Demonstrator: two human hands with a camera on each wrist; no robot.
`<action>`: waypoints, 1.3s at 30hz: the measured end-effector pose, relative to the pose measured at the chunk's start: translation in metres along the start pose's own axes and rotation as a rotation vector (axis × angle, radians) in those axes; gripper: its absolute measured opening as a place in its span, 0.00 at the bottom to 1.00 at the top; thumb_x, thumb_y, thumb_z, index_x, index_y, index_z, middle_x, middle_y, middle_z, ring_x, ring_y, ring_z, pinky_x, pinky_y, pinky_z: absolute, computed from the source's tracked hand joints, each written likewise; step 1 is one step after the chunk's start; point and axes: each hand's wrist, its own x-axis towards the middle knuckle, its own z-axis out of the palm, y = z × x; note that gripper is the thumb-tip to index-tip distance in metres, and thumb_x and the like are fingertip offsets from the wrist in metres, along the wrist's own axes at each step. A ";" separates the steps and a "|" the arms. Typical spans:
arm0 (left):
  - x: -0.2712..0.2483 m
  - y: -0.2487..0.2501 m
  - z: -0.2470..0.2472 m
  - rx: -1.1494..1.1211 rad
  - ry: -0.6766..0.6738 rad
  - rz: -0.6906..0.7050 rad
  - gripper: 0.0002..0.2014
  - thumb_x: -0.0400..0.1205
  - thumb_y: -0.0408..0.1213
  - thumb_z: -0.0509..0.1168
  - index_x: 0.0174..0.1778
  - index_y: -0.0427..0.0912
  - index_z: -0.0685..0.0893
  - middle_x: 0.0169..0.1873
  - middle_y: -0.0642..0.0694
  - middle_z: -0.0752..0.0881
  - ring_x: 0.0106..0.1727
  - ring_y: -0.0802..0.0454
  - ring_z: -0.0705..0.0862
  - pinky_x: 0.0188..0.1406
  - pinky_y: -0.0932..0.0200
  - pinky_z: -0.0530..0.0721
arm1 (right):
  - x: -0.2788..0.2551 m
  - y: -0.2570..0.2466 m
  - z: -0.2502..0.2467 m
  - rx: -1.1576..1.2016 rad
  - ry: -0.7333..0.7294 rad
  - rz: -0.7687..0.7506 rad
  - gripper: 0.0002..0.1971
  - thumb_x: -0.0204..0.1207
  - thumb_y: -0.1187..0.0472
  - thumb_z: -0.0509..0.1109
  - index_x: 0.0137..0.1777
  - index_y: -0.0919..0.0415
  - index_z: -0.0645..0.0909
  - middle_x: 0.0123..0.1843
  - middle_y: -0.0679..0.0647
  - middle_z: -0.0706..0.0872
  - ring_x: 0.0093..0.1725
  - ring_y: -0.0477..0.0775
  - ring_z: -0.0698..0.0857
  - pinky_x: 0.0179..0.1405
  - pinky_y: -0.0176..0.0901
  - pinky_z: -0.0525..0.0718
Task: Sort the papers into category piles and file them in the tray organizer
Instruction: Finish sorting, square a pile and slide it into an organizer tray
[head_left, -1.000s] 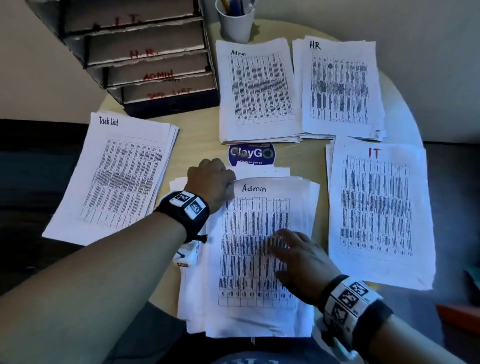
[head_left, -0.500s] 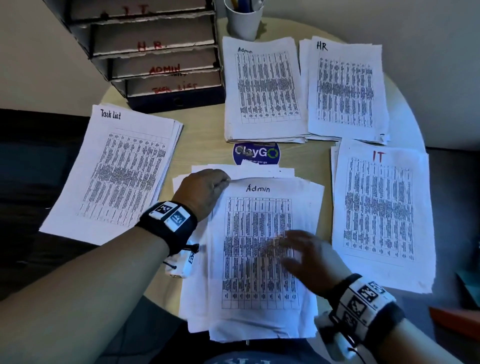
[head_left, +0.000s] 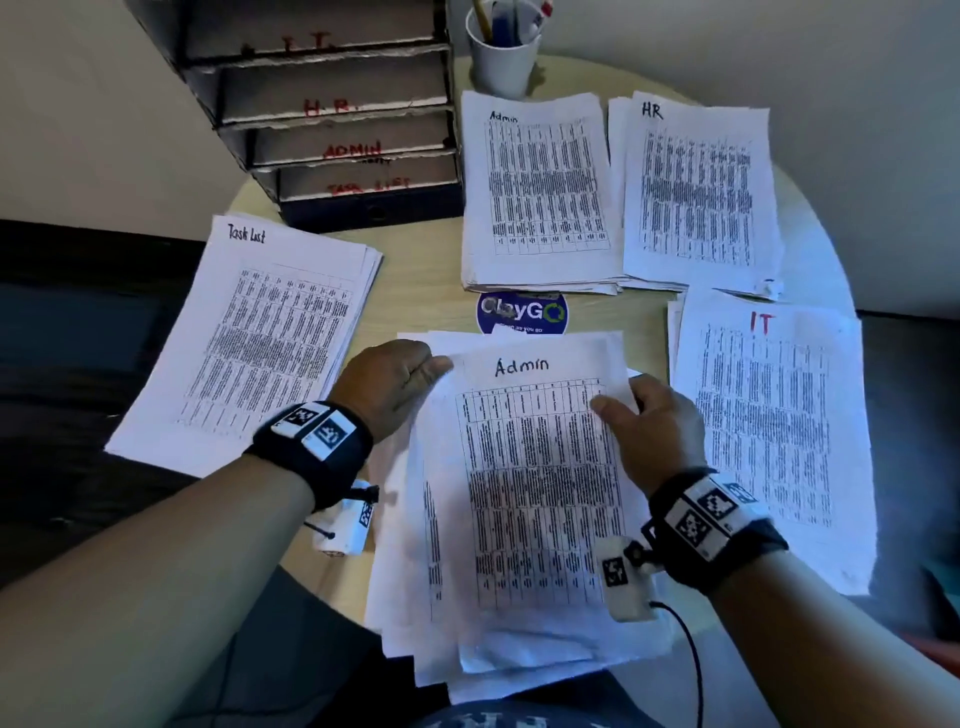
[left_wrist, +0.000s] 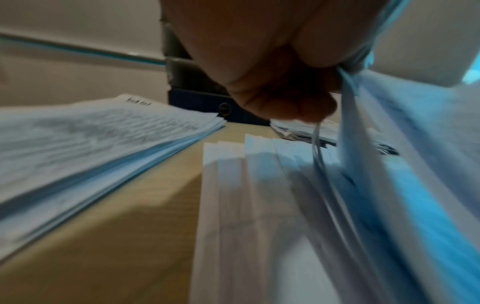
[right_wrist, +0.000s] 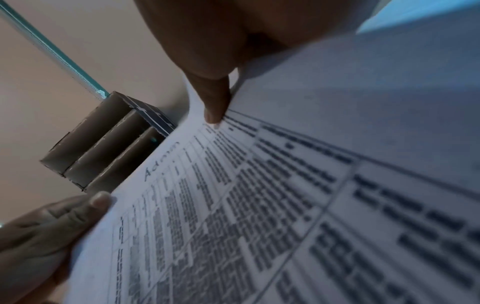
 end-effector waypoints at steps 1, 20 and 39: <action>0.002 -0.003 0.001 -0.073 -0.012 -0.047 0.22 0.86 0.59 0.52 0.33 0.47 0.70 0.28 0.52 0.72 0.30 0.50 0.71 0.31 0.54 0.68 | 0.000 0.005 0.000 0.004 0.002 -0.012 0.12 0.75 0.50 0.74 0.37 0.58 0.80 0.35 0.55 0.84 0.39 0.61 0.81 0.38 0.46 0.77; 0.007 -0.006 0.000 -0.275 0.038 -0.332 0.11 0.86 0.41 0.66 0.36 0.48 0.81 0.31 0.53 0.82 0.34 0.53 0.79 0.34 0.60 0.75 | -0.007 0.053 -0.048 0.536 0.140 0.046 0.07 0.78 0.71 0.67 0.44 0.62 0.86 0.20 0.46 0.78 0.20 0.48 0.72 0.17 0.32 0.69; -0.033 0.036 -0.008 -0.806 0.001 -0.293 0.12 0.83 0.44 0.62 0.48 0.45 0.90 0.43 0.51 0.90 0.44 0.54 0.86 0.45 0.60 0.83 | -0.029 0.043 -0.017 0.589 -0.170 -0.120 0.13 0.62 0.80 0.79 0.32 0.61 0.85 0.31 0.47 0.90 0.31 0.40 0.84 0.35 0.27 0.81</action>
